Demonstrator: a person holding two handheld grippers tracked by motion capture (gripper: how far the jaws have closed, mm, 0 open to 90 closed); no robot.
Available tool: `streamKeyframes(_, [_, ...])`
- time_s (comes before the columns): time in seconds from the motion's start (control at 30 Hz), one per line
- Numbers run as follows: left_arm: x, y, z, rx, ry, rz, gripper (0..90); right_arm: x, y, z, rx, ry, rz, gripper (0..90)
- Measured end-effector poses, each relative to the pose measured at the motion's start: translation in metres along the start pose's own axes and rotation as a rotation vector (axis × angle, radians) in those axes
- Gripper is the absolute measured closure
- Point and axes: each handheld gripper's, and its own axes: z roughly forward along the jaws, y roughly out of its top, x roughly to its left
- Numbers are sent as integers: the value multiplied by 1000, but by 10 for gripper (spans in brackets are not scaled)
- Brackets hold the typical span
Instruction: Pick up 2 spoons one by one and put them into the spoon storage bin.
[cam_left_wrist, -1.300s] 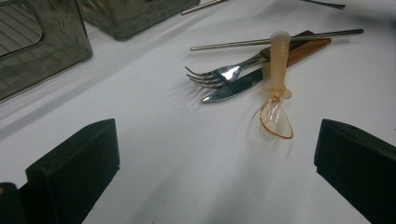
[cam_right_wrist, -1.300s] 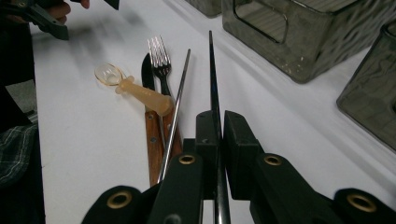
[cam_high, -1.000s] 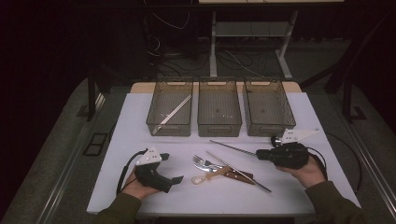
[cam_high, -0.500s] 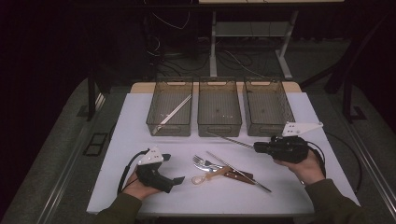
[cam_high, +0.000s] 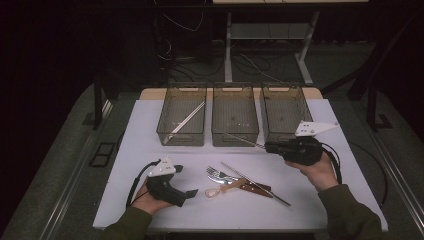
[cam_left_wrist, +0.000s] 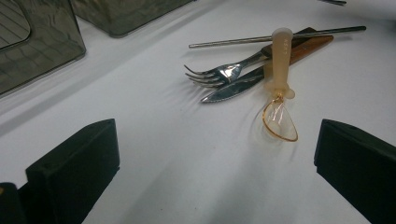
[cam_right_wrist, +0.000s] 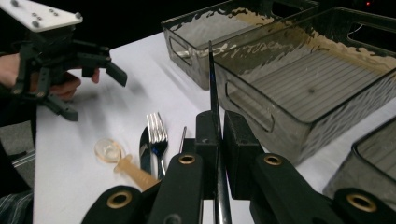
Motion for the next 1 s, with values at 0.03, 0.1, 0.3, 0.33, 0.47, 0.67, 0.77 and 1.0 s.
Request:
streamKeyframes(0.03, [0, 0, 0, -1, 0, -2, 0, 0, 2, 3, 0, -1, -2, 852])
streamKeyframes(0.1, [0, 0, 0, -2, -1, -3, 0, 0, 5, 7, 2, -4, -4, 851])
streamKeyframes(0.3, [0, 0, 0, -7, 2, -11, 0, -1, 14, 19, 0, -27, 1, 851])
streamKeyframes(0.33, [0, 0, 0, -9, 2, -12, 0, -2, 15, 21, -2, -28, 2, 852])
streamKeyframes(0.47, [0, 0, -1, -11, 2, -9, 0, -3, 24, 29, -2, -35, 6, 851])
streamKeyframes(0.67, [-1, 0, -1, -12, 2, -13, 0, -5, 38, 42, 5, -56, 14, 851])
streamKeyframes(0.77, [0, 0, -1, -13, 2, -12, 0, -7, 45, 51, 4, -61, 22, 851])
streamKeyframes(1.0, [-2, 0, -1, -17, -2, -14, 0, -11, 59, 74, 9, -69, 48, 851])
